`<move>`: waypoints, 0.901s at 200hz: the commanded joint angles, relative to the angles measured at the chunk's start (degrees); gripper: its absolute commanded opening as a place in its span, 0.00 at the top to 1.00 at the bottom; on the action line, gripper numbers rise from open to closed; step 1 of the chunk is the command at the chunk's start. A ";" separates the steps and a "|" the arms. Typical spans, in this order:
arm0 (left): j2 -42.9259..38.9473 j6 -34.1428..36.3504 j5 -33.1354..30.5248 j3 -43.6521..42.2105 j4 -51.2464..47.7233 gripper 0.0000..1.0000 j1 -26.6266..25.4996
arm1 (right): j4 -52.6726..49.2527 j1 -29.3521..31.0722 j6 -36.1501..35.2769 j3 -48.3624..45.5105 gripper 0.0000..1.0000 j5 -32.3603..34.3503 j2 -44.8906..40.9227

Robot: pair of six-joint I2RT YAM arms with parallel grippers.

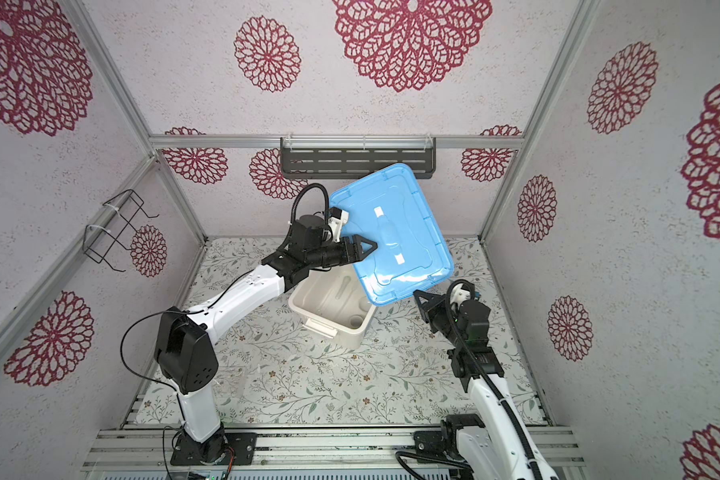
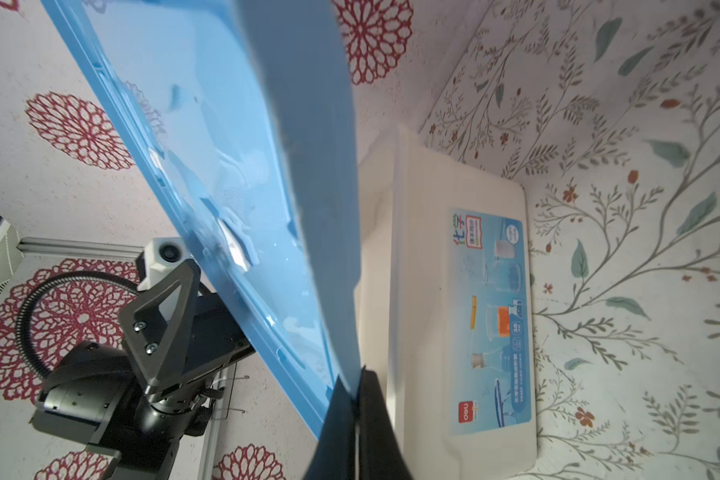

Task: Organize the chemistry lab equipment

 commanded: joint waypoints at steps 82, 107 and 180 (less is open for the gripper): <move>-12.14 6.57 -4.49 -6.22 0.50 0.59 1.57 | 14.27 8.55 2.26 3.29 0.85 7.49 7.87; -13.23 6.03 -4.35 -7.56 1.03 0.61 1.92 | 17.39 10.14 4.75 3.17 0.82 8.80 11.09; -18.42 9.45 -9.44 -10.91 -1.90 0.81 3.40 | 17.55 14.42 5.75 6.60 0.68 11.77 17.14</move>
